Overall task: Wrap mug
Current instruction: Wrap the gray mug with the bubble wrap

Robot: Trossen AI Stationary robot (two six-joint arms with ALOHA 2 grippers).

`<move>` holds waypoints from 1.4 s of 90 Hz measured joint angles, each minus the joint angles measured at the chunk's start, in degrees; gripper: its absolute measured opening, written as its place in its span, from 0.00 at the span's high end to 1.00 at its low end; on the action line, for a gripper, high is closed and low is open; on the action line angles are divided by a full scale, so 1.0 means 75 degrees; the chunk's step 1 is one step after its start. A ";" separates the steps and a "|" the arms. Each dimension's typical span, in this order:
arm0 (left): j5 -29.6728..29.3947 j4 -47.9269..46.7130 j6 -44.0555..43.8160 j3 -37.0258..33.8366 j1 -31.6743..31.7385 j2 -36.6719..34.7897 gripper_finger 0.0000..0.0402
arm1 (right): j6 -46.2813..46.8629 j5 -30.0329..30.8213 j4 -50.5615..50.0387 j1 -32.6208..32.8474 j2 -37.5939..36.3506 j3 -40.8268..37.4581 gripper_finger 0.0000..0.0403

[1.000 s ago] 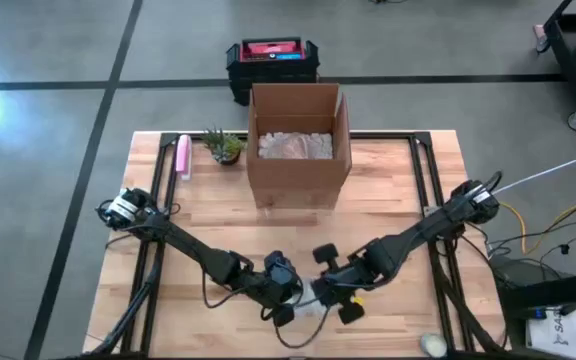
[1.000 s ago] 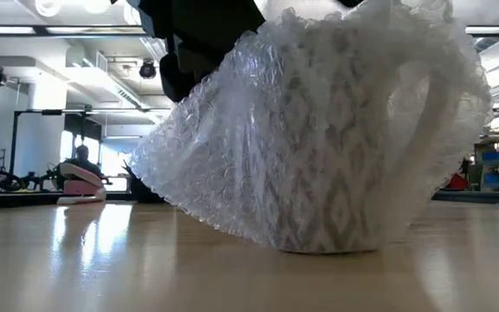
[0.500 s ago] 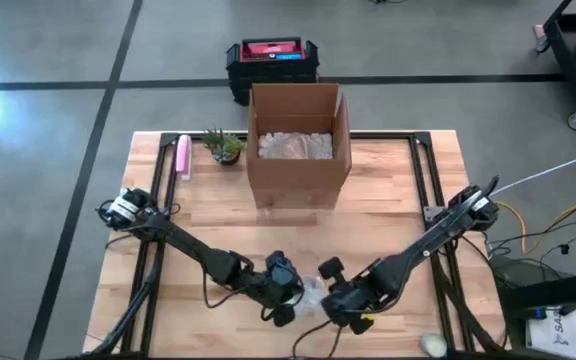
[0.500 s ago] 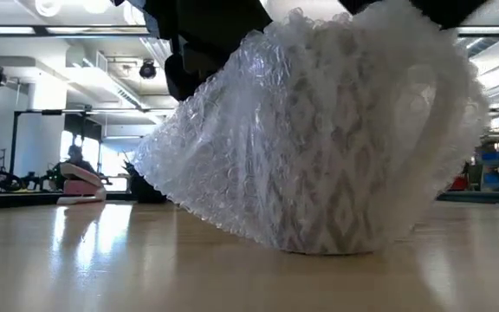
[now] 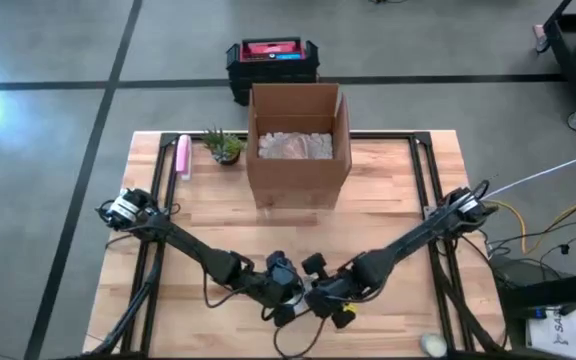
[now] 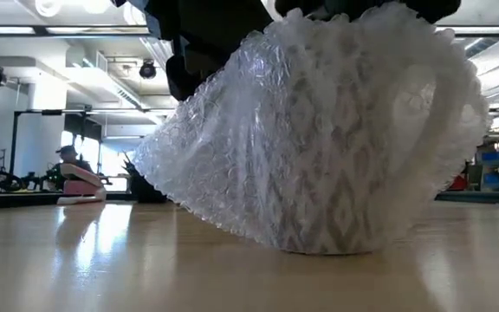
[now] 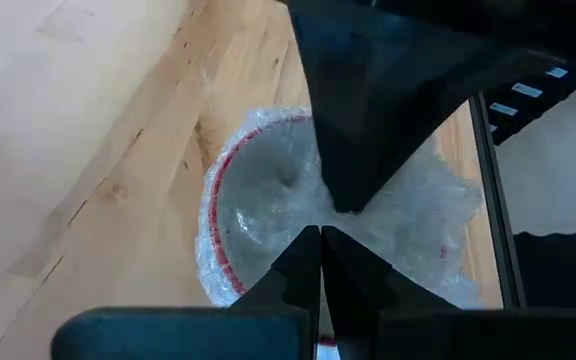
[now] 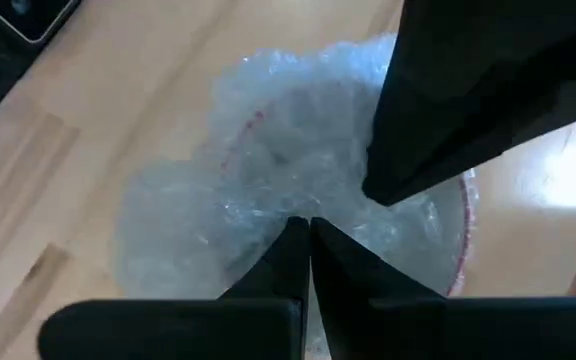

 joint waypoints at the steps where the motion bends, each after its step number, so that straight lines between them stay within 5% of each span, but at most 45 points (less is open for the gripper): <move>1: 0.0029 -0.0019 0.0003 0.0013 0.0001 -0.0013 1.00 | -0.0009 -0.0042 0.0007 -0.0020 0.0022 0.0002 1.00; 26: 0.0368 -0.0195 0.0567 0.0445 -0.0065 -0.0479 1.00 | -0.0200 -0.0203 0.0258 -0.0154 0.0250 0.0009 1.00; 55: 0.0505 -0.0195 0.0318 0.0227 0.0164 0.0116 1.00 | -0.0012 -0.0302 0.0048 -0.0156 0.0037 -0.0013 1.00; 102: 0.0540 -0.0216 0.0233 0.0177 0.0191 0.0116 1.00 | 0.2125 -0.0323 -0.2937 0.0436 -0.1260 0.0143 1.00; 113: 0.0546 -0.0113 0.0233 0.0170 0.0194 0.0119 1.00 | 0.2545 -0.0343 -0.2437 0.0728 -0.1223 -0.0638 1.00; 126: 0.0558 -0.0079 0.0233 0.0165 0.0194 0.0122 1.00 | 0.2500 -0.0230 -0.0366 0.0831 -0.1184 -0.1494 1.00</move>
